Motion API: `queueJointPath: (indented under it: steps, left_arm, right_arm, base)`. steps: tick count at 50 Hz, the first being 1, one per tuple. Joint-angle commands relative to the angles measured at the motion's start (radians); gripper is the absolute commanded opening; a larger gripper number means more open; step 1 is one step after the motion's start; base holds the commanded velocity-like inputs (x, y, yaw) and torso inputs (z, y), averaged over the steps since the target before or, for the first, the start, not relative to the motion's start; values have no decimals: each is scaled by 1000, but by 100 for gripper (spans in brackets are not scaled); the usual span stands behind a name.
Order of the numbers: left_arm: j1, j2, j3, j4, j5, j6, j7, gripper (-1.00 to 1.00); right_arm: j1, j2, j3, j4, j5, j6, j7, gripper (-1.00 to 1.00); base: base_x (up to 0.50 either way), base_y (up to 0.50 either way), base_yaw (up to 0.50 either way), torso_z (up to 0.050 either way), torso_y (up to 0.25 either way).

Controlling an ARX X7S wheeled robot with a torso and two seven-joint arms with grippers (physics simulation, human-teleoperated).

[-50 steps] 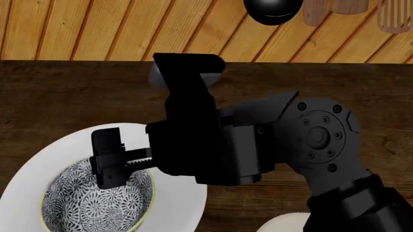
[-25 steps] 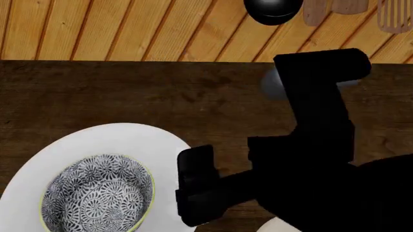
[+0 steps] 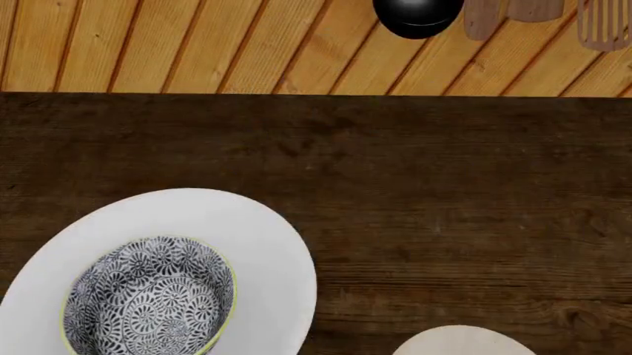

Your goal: Stack the bowls from largest to smallest.

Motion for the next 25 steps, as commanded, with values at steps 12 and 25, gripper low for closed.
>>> queueJointPath:
  steps: [12, 25]
  left_arm:
    - [14, -8, 19, -1, -1, 21, -1, 100]
    - [23, -14, 26, -5, 5, 38, -3, 100]
  right_arm:
    - [-21, -140, -77, 86, -247, 183, -93, 100]
    - [76, -207, -218, 157, -428, 181, -239, 100]
  base:
    - [0, 0, 1, 0, 0]
    - [0, 0, 0, 0, 0]
